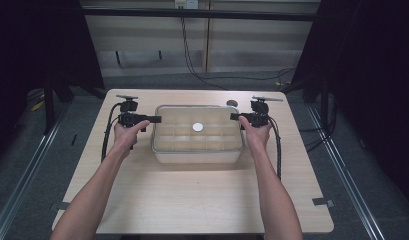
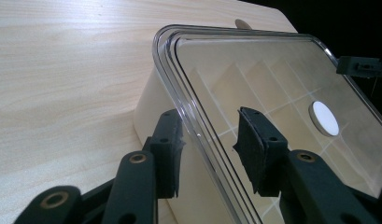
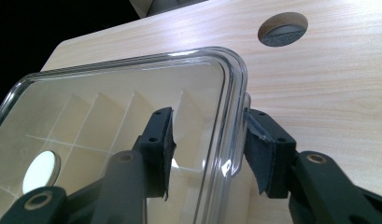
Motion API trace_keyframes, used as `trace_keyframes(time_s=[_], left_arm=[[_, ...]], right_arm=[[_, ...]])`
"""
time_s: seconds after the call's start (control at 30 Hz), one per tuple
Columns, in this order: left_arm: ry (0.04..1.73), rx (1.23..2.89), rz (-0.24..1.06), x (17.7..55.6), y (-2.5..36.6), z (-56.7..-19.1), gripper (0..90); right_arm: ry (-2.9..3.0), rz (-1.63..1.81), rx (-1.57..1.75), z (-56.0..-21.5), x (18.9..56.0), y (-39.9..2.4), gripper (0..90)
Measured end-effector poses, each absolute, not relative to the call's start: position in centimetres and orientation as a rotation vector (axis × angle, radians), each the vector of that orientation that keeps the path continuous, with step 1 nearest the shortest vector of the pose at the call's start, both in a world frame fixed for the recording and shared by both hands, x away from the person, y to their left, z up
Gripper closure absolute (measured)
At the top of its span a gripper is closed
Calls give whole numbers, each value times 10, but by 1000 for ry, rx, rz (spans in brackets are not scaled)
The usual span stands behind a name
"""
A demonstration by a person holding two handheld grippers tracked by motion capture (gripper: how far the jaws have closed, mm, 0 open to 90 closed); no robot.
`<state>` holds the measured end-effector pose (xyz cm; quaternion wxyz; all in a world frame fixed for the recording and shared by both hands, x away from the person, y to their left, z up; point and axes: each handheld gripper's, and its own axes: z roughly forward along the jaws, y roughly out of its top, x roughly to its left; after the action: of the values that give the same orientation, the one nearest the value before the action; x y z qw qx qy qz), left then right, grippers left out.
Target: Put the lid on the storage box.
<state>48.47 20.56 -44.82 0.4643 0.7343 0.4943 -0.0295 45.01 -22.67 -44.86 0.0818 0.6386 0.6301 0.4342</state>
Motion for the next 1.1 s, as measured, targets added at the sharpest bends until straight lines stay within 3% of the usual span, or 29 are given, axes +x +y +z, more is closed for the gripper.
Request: trace_keyframes(time_s=[0.33, 0.53, 0.83, 1.1], left_arm=[[1216, 1830, -3, 482, 204, -446, 585], [1213, 1835, 8, 479, 204, -445, 578], [1200, 1874, 64, 463, 207, -441, 420], [1175, 1864, 117, 451, 213, -425, 389]], right_arm=[[1921, 1251, 1871, -447, 448, -225, 440], [1916, 1280, 1869, -444, 443, -231, 422], [1912, 1312, 1830, -435, 430, -243, 409], [1924, 1347, 1791, -427, 413, -251, 416]])
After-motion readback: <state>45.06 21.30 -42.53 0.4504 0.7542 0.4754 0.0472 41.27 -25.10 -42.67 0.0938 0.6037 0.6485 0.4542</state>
